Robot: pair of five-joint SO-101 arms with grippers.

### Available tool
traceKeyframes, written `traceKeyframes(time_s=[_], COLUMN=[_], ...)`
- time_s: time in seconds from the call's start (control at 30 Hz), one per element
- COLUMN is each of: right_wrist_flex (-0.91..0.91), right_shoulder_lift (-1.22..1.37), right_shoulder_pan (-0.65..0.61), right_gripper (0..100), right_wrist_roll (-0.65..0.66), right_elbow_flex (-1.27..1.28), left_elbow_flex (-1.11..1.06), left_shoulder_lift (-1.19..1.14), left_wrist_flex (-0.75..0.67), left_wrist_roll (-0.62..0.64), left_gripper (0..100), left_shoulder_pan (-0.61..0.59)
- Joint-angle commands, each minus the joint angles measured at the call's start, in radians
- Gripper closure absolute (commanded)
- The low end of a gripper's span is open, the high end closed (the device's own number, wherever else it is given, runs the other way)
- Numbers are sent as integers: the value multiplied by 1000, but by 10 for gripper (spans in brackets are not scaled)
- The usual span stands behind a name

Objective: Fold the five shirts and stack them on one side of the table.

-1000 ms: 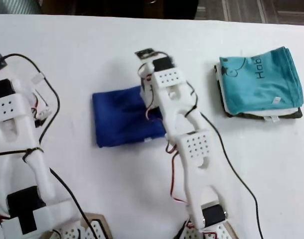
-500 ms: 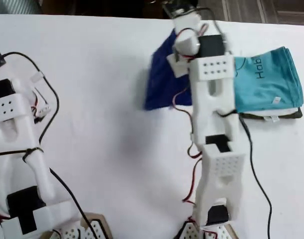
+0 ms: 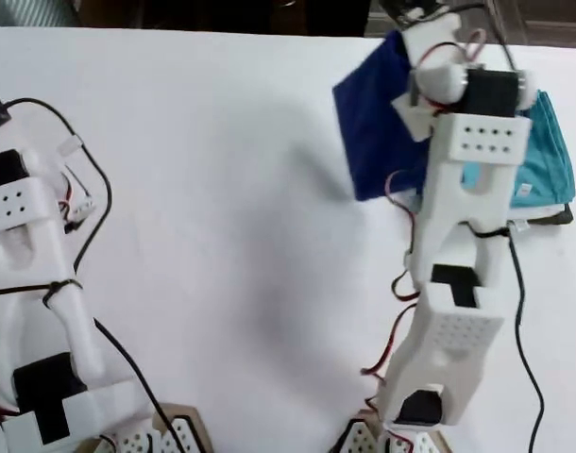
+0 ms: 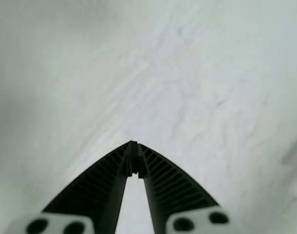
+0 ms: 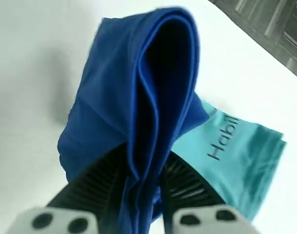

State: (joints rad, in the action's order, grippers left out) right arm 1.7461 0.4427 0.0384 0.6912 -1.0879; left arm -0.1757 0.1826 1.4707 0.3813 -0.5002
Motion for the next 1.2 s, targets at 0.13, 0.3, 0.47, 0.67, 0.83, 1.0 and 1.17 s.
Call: traceKeyframes(time_s=[0.13,0.3,0.47,0.67,0.83,1.0,1.17], right_wrist_flex=[22,15,-74,-173,-240,-314,-386], right_shoulder_lift=[-62,15,91,150,183,222,277], right_shoulder_pan=[127,182,254,312,344,377,418], right_gripper=[978,978,978,978,978,978,978], right_wrist_roll=[130,235,264,304,334,350,384], right_elbow_flex=[-38,-49,-49,-49,-49,-49,-49], left_elbow_flex=[41,41,41,41,41,41,39], left_shoulder_lift=[6,6,6,6,6,6,6], left_wrist_flex=[-11,-11,-11,-11,-11,-6,-3], left_wrist_roll=[-8,-8,-8,-8,-8,-8,-8], left_gripper=[973,973,973,973,973,973,973], left_shoulder_pan=[-9,-9,-11,-11,-11,-11,-11])
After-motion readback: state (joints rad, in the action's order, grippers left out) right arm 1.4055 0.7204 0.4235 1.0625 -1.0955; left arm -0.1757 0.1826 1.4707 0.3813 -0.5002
